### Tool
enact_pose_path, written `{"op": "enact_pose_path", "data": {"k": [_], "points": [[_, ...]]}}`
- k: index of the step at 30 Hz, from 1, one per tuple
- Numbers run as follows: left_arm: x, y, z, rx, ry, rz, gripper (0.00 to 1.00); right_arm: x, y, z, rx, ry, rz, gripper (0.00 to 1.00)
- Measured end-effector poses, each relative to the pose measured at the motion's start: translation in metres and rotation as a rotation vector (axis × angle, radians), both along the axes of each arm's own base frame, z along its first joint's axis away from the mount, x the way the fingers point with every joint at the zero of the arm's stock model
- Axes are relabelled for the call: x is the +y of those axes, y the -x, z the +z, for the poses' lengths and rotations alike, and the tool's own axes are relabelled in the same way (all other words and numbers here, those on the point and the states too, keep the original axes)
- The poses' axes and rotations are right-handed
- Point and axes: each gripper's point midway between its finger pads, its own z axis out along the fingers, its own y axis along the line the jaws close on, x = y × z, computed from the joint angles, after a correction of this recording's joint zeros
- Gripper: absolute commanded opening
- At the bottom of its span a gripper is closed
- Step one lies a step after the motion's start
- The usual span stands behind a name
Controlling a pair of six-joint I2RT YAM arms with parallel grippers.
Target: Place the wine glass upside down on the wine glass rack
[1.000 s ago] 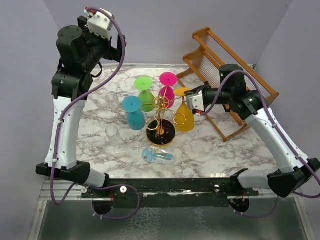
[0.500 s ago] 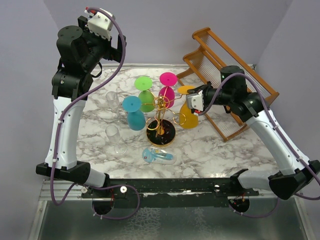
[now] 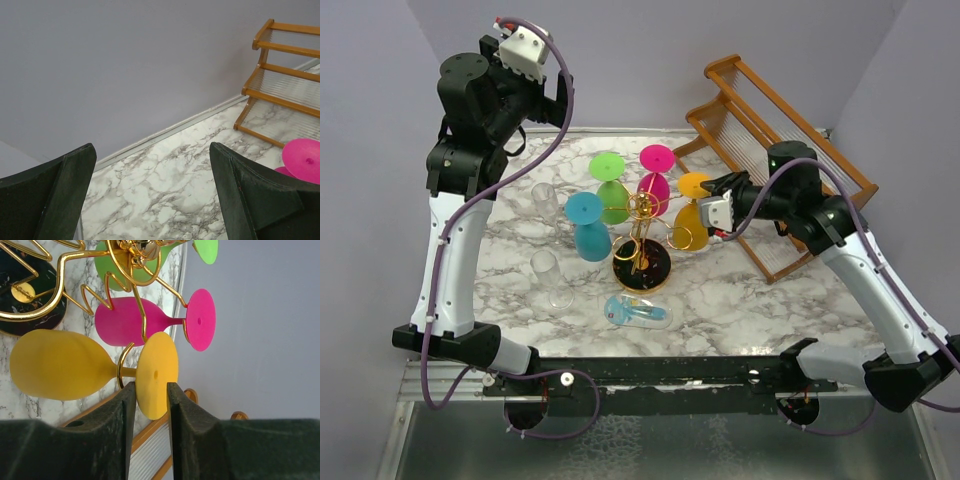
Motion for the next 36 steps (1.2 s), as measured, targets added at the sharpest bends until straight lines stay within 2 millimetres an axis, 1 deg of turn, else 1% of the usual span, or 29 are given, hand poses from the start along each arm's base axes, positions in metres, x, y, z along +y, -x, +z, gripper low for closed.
{"op": "enact_pose_path", "data": {"k": [6,12,16,23,27,30,36], "points": [[0.0,0.001,0.0,-0.003,-0.006,-0.004,0.99,-0.004,0.005,0.006,-0.013,-0.005,-0.004,0.35],[-0.001,0.007,0.002,-0.011,-0.01,-0.016,0.99,-0.006,0.01,0.009,-0.018,-0.008,-0.005,0.38],[0.0,0.009,0.003,-0.014,-0.015,-0.016,0.99,-0.01,0.014,0.008,-0.009,-0.002,-0.009,0.39],[0.0,0.009,0.001,-0.006,-0.024,-0.016,0.99,-0.02,0.023,-0.004,0.02,0.011,-0.045,0.42],[0.003,0.008,-0.002,-0.001,-0.036,-0.01,0.99,-0.027,0.027,-0.003,0.025,0.006,-0.079,0.5],[0.004,0.007,-0.005,0.007,-0.042,-0.008,0.99,-0.031,0.029,-0.002,0.026,0.0,-0.1,0.6],[0.006,0.008,-0.01,0.026,-0.052,0.003,0.99,-0.044,0.036,-0.011,0.056,-0.013,-0.169,0.69]]}}
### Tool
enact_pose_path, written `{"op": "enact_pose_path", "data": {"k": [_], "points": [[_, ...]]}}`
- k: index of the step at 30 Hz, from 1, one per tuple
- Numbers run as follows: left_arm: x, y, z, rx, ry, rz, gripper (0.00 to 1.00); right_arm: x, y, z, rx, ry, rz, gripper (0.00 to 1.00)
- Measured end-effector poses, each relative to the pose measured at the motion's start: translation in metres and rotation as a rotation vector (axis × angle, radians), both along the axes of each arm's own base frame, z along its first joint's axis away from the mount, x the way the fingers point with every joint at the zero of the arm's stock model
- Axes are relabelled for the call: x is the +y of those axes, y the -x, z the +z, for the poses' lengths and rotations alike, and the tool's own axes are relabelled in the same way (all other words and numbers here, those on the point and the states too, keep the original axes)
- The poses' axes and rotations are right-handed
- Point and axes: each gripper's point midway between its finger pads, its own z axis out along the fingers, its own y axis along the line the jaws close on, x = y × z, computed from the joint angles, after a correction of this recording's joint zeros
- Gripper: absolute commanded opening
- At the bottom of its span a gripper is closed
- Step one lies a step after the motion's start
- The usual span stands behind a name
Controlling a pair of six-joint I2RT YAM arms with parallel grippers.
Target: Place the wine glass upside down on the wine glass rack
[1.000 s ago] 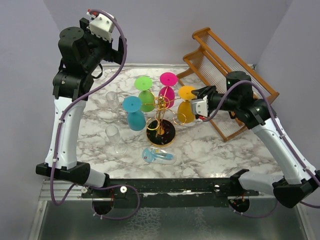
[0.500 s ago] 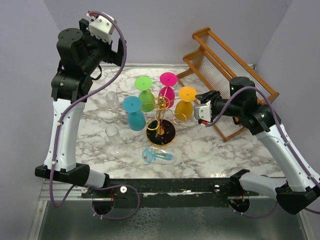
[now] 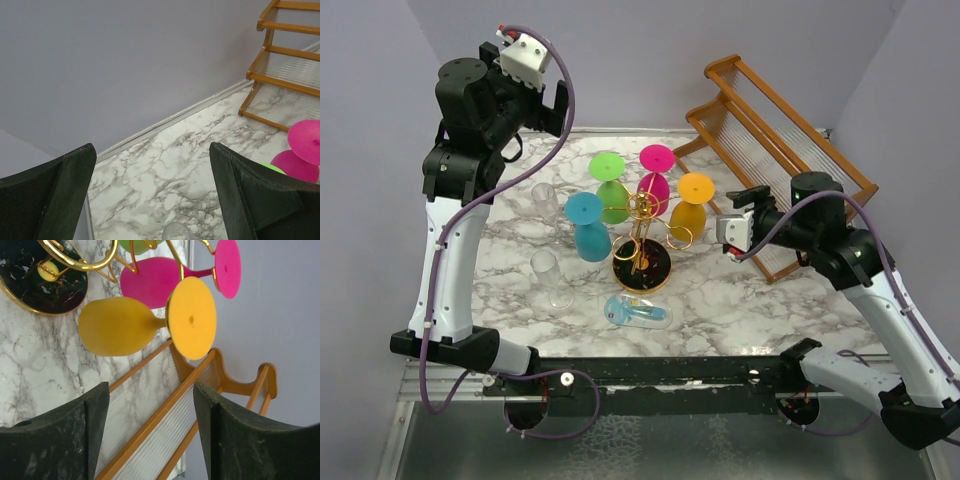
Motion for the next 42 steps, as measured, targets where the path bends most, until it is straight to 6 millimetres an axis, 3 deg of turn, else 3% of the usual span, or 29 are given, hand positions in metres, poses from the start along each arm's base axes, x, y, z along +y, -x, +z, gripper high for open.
{"op": "enact_pose_path", "data": {"k": [3,6,7,20,27,35,42], "points": [[0.004,-0.001,-0.002,0.007,-0.007,0.019,0.99,-0.008,0.004,-0.008,0.025,-0.006,-0.045,0.76],[0.008,-0.002,-0.002,0.006,-0.014,0.044,0.99,-0.015,0.007,-0.011,0.038,-0.025,-0.093,0.98],[0.009,-0.002,-0.002,0.005,-0.016,0.052,0.99,-0.018,0.008,-0.01,0.039,-0.033,-0.109,1.0],[0.019,-0.004,-0.002,-0.001,-0.04,0.101,0.99,-0.032,0.013,0.005,0.125,-0.197,-0.272,1.0],[0.023,-0.005,-0.004,0.003,-0.052,0.118,0.99,-0.042,0.015,0.038,0.105,-0.387,-0.366,1.0],[0.029,-0.007,-0.014,0.023,-0.07,0.137,0.99,-0.041,0.0,0.071,0.149,-0.569,-0.444,1.0],[0.035,-0.001,-0.041,0.094,-0.098,0.154,0.99,-0.038,-0.023,0.069,0.203,-0.646,-0.51,1.0]]}}
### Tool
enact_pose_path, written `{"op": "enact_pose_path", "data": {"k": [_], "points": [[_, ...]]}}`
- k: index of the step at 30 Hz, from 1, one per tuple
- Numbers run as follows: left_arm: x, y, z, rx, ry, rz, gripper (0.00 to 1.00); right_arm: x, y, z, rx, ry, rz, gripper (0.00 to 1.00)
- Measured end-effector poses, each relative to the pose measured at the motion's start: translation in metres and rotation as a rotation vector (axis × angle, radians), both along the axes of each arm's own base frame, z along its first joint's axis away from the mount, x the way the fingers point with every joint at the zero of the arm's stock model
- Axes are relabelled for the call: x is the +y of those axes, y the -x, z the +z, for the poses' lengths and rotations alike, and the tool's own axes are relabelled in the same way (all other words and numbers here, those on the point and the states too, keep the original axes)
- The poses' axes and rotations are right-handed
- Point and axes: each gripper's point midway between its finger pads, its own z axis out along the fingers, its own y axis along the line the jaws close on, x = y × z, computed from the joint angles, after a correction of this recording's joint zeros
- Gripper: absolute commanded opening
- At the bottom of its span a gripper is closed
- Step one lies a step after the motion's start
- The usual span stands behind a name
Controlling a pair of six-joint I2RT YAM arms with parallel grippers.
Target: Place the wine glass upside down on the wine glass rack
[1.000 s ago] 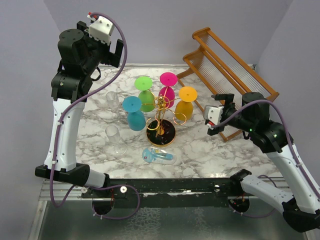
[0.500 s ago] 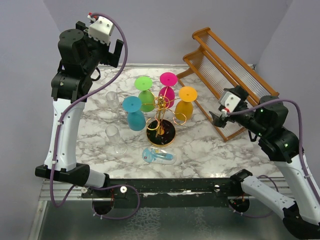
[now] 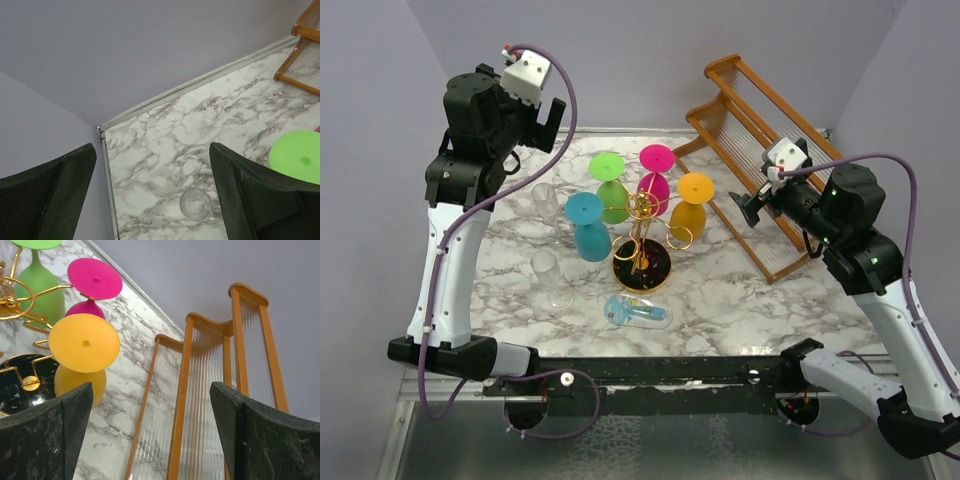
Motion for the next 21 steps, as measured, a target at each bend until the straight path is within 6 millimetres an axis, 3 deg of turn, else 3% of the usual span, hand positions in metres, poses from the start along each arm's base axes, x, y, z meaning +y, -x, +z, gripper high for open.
{"op": "enact_pose_path", "data": {"k": [10,21], "points": [[0.01,0.03,-0.03,0.072,-0.064,0.005,0.99,0.002,-0.02,-0.012,0.027,0.033,-0.028,1.0],[0.024,0.069,-0.07,0.182,-0.086,-0.029,0.99,-0.01,-0.026,0.005,0.013,-0.012,-0.077,1.0]]}}
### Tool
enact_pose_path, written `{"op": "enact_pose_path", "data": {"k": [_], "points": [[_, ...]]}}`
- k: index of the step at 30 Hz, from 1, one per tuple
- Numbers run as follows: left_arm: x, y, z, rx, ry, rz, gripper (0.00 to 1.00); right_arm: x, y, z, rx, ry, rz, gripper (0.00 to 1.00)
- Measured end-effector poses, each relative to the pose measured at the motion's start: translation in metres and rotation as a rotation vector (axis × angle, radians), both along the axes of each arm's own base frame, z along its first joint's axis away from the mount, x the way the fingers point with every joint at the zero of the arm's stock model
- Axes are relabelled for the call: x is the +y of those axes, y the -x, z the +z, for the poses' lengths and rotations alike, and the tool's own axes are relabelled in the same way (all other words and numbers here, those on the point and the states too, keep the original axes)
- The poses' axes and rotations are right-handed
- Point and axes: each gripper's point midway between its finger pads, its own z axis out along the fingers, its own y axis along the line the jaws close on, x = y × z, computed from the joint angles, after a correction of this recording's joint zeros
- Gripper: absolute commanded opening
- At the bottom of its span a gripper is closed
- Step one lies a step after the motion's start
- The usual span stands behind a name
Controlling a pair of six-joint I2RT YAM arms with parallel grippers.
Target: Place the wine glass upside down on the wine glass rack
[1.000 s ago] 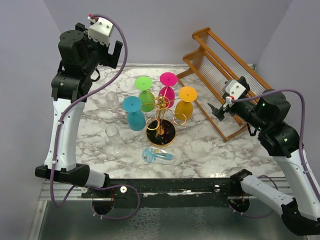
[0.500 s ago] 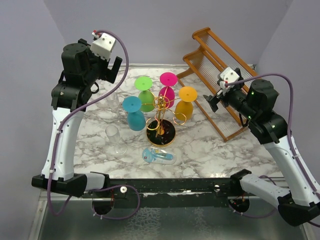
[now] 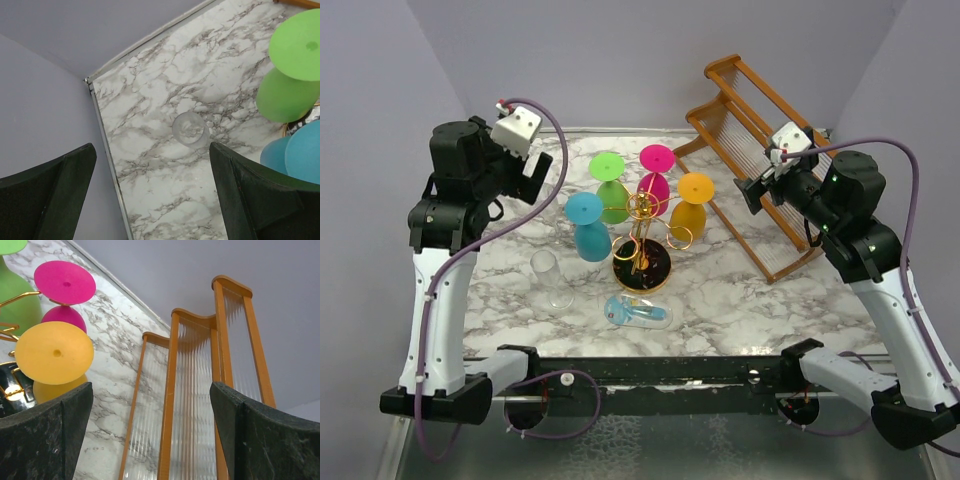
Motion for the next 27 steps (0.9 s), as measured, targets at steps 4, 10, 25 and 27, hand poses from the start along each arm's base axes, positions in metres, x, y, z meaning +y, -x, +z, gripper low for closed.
{"op": "enact_pose_path", "data": {"k": [4,10,25,27], "points": [[0.004,0.011,-0.007,0.015,0.002,-0.004,0.99,-0.002,0.0,0.0,0.004,-0.009,-0.007,1.0],[0.002,0.021,-0.031,0.065,0.001,-0.018,0.99,-0.004,-0.001,0.0,0.01,-0.018,-0.006,1.0],[0.043,0.014,-0.087,0.213,0.006,0.109,0.99,0.001,0.002,-0.002,0.03,-0.042,0.05,1.0],[0.044,0.008,-0.096,0.246,0.007,0.114,0.99,0.001,0.002,-0.002,0.031,-0.042,0.056,1.0]]}}
